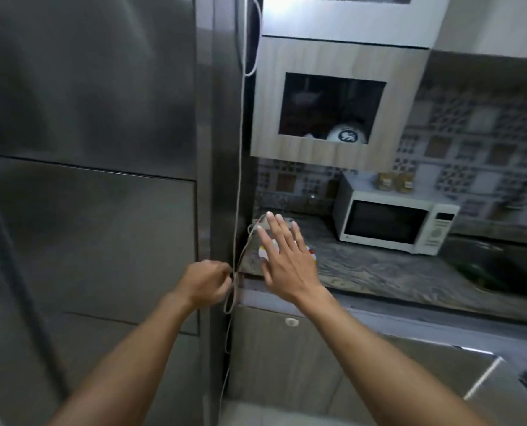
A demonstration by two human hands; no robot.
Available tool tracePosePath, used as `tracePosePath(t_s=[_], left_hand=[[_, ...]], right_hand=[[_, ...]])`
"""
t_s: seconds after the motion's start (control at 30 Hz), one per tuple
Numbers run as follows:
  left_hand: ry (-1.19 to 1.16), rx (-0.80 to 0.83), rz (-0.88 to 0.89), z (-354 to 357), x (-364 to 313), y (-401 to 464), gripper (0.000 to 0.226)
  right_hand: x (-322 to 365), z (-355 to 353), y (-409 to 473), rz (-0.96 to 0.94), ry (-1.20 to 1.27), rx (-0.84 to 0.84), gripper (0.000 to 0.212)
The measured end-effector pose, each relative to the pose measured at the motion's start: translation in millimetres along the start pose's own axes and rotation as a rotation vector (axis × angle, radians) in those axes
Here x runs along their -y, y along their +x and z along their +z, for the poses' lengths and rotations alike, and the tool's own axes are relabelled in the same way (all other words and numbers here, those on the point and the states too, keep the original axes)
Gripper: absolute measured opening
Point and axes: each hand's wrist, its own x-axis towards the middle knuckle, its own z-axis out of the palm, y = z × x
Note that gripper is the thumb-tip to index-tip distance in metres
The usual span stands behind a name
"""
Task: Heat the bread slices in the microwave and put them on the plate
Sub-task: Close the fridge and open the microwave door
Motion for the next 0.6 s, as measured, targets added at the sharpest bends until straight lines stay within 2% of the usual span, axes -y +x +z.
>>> tracePosePath(t_s=[0.13,0.27,0.6], left_hand=[[-0.060,0.084,0.105,36,-88,45,0.025],[-0.071,0.112,0.235,65,-158,89,0.040],[-0.121,0.216,0.396,135,-253,192,0.039]], right_hand=[[-87,-15,-57,0.158,-0.018,0.068,0.064],[-153,-22,-99,0.293,-0.065,0.092,0.064],[-272,-5,-147,0.515,-0.066,0.134,0.064]])
